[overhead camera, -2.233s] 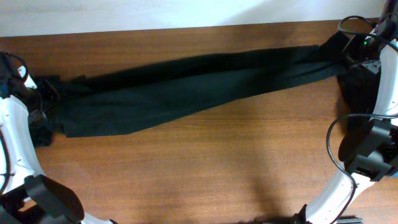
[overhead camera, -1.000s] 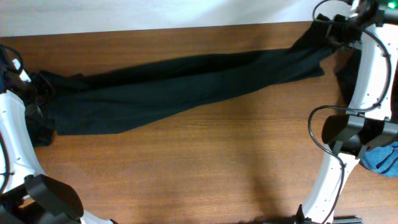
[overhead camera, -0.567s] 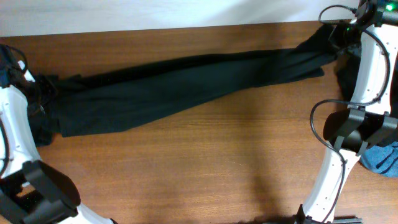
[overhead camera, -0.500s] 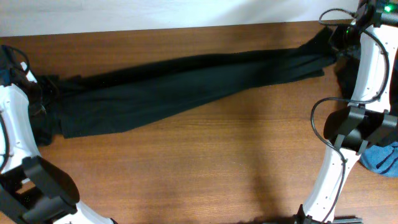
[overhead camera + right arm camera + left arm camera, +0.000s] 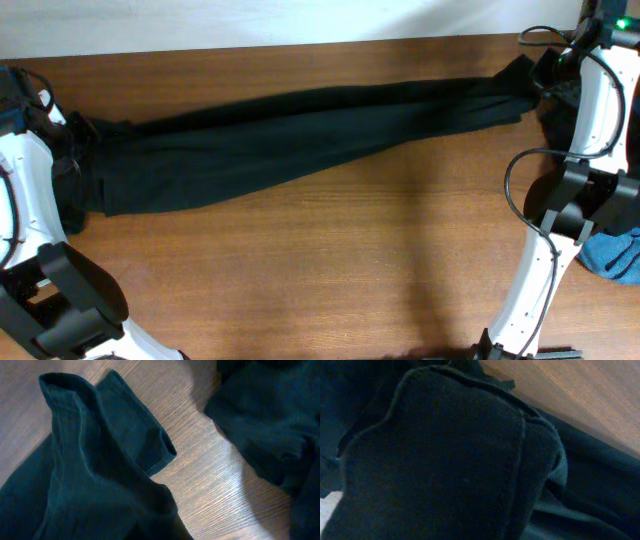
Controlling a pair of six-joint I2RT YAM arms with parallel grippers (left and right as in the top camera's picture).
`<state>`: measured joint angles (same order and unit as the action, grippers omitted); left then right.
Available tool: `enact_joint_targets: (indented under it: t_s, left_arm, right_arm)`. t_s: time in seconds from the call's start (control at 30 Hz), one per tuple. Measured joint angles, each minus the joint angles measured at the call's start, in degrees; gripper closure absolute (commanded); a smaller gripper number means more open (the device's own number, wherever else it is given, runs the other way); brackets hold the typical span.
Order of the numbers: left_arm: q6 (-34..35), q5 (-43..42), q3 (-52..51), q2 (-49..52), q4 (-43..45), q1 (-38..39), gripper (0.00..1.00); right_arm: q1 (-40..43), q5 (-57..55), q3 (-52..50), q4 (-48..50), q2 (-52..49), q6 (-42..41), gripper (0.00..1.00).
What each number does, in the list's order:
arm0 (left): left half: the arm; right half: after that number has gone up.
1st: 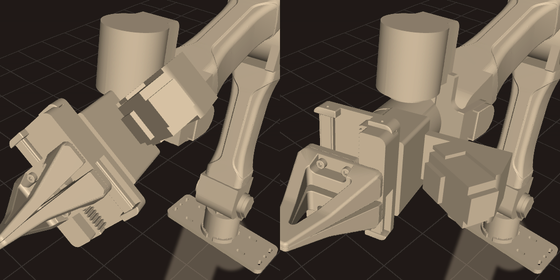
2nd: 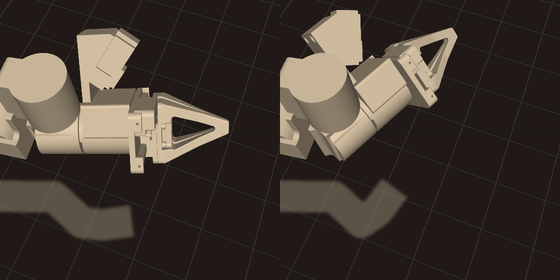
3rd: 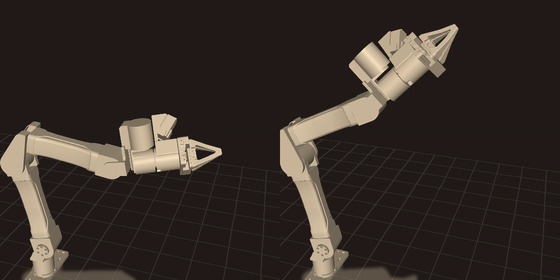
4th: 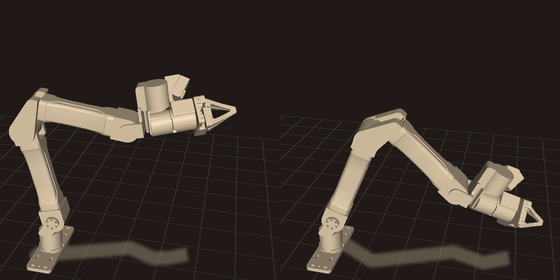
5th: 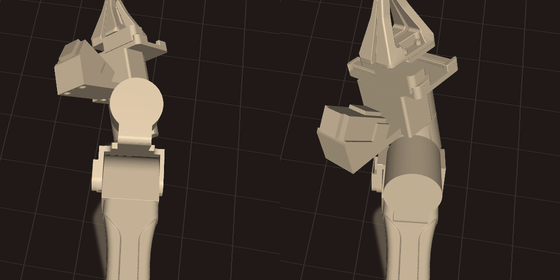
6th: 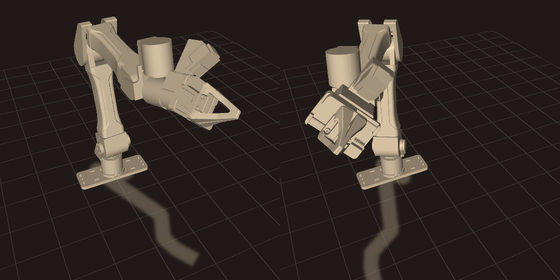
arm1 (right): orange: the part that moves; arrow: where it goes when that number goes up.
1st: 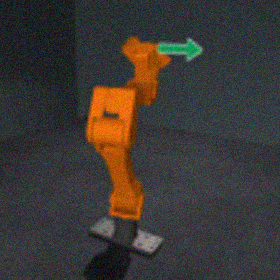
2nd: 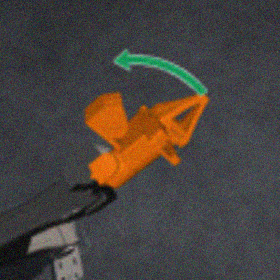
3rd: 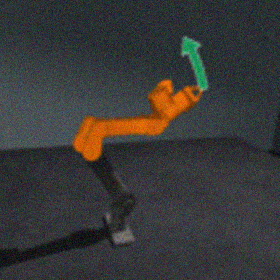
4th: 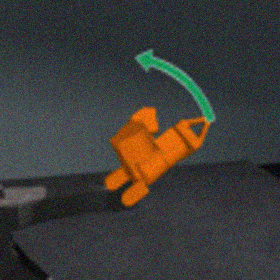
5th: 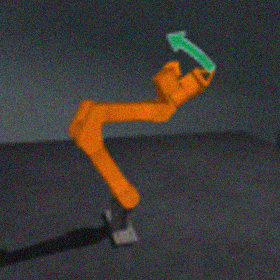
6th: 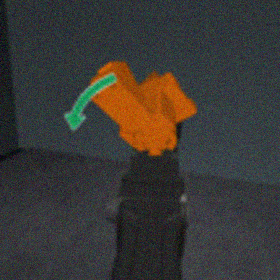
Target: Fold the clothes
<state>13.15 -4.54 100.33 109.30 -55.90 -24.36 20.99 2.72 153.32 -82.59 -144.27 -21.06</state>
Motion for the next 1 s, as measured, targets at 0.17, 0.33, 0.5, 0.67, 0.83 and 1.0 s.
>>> enact_joint_targets:
  t_s: [0.17, 0.33, 0.5, 0.67, 0.83, 1.0]
  left_arm:
    - [0.0, -0.1, 0.0, 0.1, 2.7, 0.2, 0.99]
    - [0.0, -0.7, 0.0, 1.8, 4.8, 0.5, 0.99]
    - [0.0, -0.9, 0.0, 5.7, 6.4, 0.5, 0.99]
    - [0.0, -0.9, 0.0, 8.1, 8.0, 0.5, 0.99]
    - [0.1, 0.0, 0.0, 8.3, 10.8, 0.5, 0.69]
    - [0.6, 3.1, 0.2, 8.3, 13.2, -0.9, 0.26]
  right_arm:
    - [-0.1, 0.4, 0.0, 0.8, -2.0, -1.2, 0.96]
    - [-0.2, 0.4, -0.1, 2.4, -3.8, -1.4, 0.96]
    - [-0.5, 1.0, -0.1, 4.5, -4.2, -1.5, 0.96]
    - [-0.5, 1.3, -0.1, 4.7, -4.5, -1.5, 0.96]
    - [-0.5, 0.4, -0.1, 5.9, -6.2, -1.5, 0.94]
    - [0.5, -1.2, -0.1, 9.5, -7.5, 0.2, 0.32]
